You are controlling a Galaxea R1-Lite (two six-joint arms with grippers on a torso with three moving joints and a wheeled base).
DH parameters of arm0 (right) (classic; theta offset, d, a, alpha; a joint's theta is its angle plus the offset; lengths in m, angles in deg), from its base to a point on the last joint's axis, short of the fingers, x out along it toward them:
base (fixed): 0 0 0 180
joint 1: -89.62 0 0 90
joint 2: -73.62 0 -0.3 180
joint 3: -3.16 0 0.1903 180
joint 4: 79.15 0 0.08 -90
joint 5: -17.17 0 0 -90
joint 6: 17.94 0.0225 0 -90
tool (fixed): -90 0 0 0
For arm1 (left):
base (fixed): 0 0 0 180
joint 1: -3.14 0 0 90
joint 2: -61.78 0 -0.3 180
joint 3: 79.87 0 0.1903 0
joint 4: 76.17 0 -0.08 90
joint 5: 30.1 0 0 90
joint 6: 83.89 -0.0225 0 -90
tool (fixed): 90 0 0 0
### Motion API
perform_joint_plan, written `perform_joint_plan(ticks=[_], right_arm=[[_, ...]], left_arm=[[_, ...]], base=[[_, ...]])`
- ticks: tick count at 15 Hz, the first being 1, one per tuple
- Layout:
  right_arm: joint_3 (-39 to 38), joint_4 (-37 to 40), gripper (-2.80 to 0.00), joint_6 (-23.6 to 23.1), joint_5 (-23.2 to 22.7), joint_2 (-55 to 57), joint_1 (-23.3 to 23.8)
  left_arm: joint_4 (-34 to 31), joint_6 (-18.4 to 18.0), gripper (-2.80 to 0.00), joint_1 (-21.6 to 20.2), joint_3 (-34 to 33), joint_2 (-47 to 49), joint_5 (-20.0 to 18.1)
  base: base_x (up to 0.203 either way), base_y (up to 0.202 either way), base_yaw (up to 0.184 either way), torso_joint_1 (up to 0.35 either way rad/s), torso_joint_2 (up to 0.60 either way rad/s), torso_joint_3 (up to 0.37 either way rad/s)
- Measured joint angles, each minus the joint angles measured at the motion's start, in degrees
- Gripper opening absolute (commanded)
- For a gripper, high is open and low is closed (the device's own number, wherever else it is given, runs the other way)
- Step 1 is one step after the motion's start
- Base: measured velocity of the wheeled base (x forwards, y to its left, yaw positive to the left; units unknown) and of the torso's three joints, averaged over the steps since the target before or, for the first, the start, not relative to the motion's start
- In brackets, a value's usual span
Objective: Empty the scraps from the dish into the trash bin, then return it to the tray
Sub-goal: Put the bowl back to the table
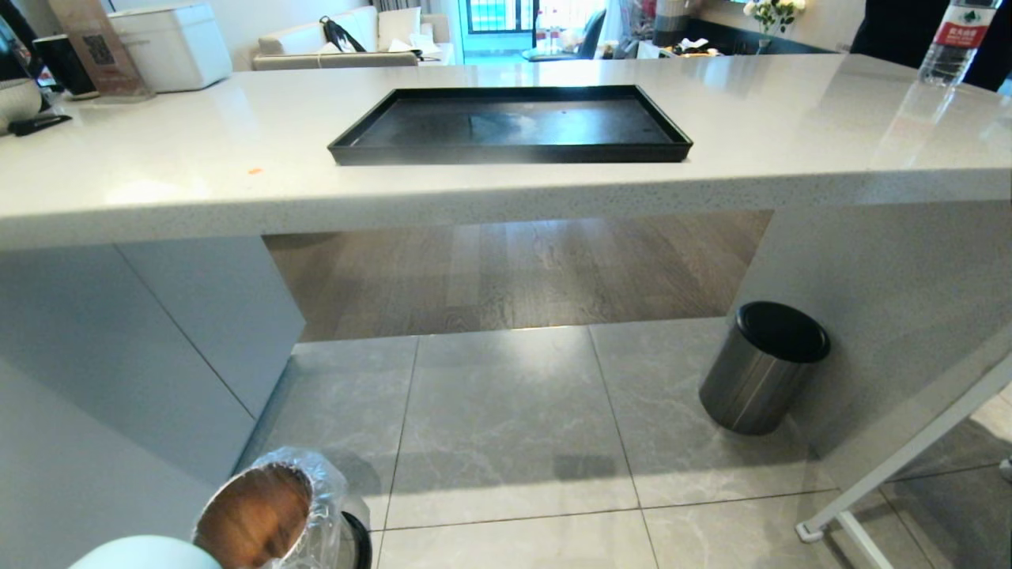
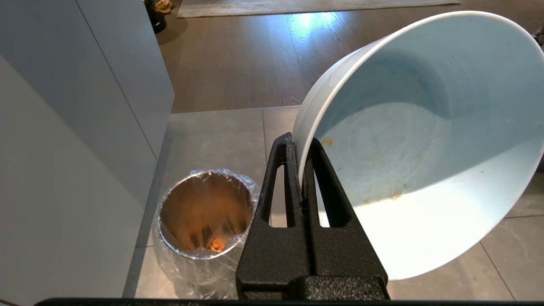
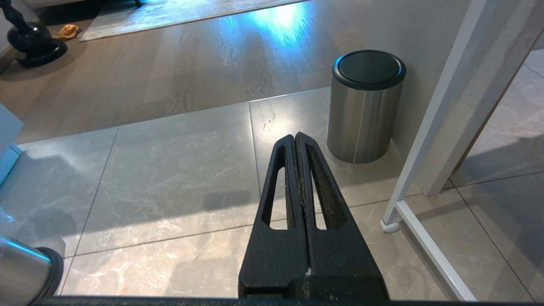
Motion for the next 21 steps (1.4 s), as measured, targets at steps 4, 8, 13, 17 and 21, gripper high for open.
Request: perform_joint_plan(ticks=[4,8,13,17,21], right_arm=[[0.0,0.0,-2.80,0.0,0.0,0.0,0.0],[0.0,0.0,-2.80,0.0,0.0,0.0,0.0],[0.0,0.0,-2.80,0.0,0.0,0.0,0.0],[0.0,0.0,-2.80,0.0,0.0,0.0,0.0],[0.0,0.0,-2.80,0.0,0.0,0.0,0.0]], left_arm=[[0.0,0.0,-2.80,0.0,0.0,0.0,0.0],[0.0,0.1,-2.80,0.0,0.0,0.0,0.0],[0.0,0.1,-2.80,0.0,0.0,0.0,0.0],[0.0,0.1,-2.80,0.0,0.0,0.0,0.0],[0.0,0.1,-2.80,0.0,0.0,0.0,0.0]], base=[[0.000,0.000,0.000,0.000,0.00,0.000],[0.000,0.000,0.000,0.000,0.00,0.000],[0.000,0.000,0.000,0.000,0.00,0.000],[0.000,0.000,0.000,0.000,0.00,0.000],[0.000,0.000,0.000,0.000,0.00,0.000]])
